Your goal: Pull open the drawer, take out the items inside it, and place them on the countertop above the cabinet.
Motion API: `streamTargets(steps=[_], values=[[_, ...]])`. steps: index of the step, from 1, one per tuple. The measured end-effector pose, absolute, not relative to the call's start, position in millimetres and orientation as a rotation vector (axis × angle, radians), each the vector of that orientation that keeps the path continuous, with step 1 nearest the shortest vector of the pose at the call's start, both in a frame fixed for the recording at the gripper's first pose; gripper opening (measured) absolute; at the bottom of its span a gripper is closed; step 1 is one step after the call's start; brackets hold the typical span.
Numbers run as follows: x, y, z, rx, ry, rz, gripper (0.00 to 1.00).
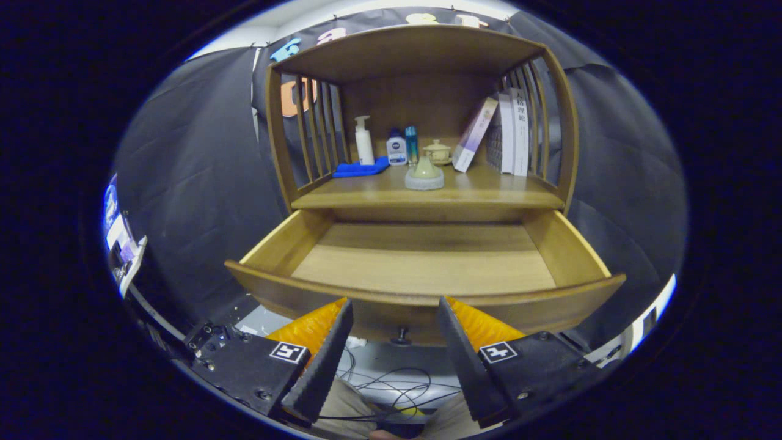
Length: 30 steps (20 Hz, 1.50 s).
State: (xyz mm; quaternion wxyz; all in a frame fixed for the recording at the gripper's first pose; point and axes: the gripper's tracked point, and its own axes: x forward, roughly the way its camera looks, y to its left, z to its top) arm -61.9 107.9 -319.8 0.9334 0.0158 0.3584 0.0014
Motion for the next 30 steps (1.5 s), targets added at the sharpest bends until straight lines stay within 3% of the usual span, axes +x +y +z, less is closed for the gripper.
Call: streamTargets(steps=[4, 15, 30], values=[[-82, 108, -358, 0.113, 0.796, -0.022, 0.88], [-70, 102, -405, 0.149, 0.755, -0.078, 0.89], [-56, 94, -407, 0.069, 0.683, -0.138, 0.87]])
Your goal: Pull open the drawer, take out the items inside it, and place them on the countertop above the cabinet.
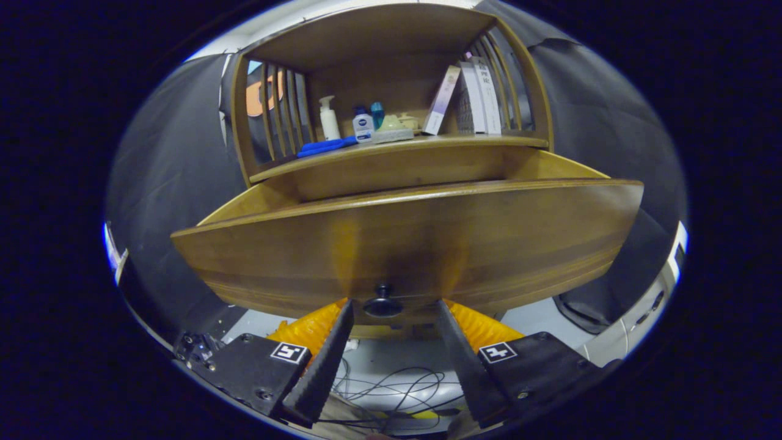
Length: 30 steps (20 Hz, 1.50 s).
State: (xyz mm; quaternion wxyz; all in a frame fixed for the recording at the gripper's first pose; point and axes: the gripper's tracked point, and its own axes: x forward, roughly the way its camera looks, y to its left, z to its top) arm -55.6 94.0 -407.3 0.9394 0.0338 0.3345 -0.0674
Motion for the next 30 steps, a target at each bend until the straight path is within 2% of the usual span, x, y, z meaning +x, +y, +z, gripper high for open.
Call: streamTargets(steps=[16, 30], values=[[-49, 93, -401, 0.03, 0.617, -0.164, 0.87], [36, 77, -414, -0.074, 0.512, -0.186, 0.87]])
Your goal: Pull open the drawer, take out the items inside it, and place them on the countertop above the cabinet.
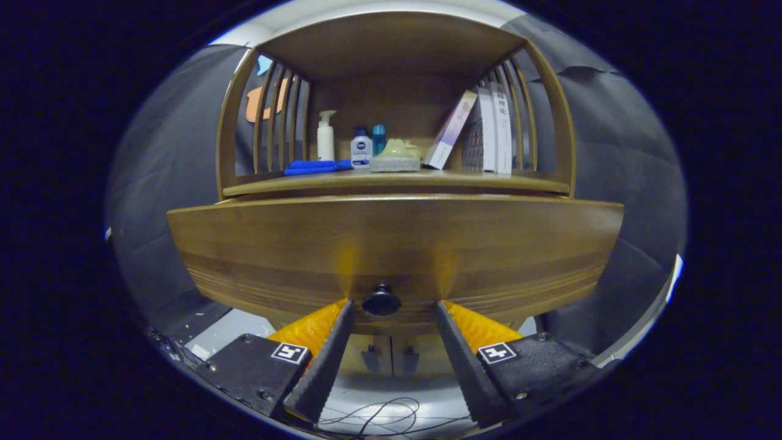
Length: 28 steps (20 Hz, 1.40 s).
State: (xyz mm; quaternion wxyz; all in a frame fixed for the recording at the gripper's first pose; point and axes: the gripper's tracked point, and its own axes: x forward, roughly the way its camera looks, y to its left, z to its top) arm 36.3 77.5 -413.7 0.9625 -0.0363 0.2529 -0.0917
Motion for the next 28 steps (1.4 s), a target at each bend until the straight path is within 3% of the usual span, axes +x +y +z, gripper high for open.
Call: streamTargets(steps=[16, 21, 28], values=[[128, 62, -429, -0.124, 0.454, -0.221, 0.87], [125, 59, -418, -0.182, 0.413, -0.231, 0.87], [85, 94, -359, -0.133, 0.393, -0.123, 0.89]])
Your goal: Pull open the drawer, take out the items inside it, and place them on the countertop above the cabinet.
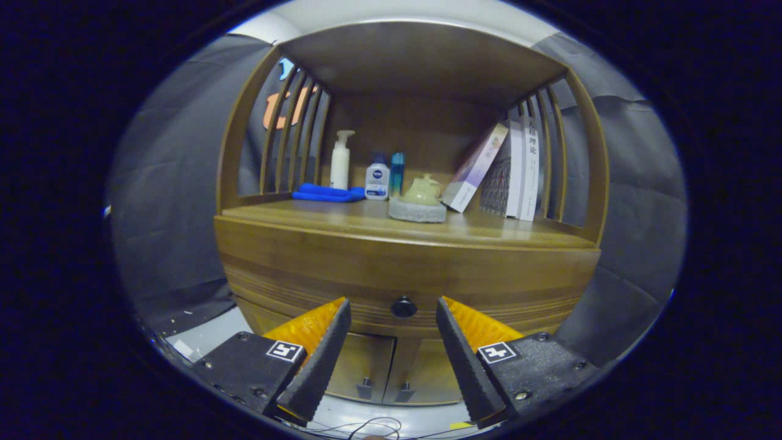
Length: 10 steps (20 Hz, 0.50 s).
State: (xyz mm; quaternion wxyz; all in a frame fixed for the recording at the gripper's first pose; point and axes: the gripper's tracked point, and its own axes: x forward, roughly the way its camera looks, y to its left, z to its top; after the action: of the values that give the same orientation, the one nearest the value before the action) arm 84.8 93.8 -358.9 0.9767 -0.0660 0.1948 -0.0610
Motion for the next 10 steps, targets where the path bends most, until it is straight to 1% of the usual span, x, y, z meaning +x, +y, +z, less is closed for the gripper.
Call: streamTargets(steps=[10], values=[[42, 84, -203, -0.034, 0.372, -0.111, 0.9]])
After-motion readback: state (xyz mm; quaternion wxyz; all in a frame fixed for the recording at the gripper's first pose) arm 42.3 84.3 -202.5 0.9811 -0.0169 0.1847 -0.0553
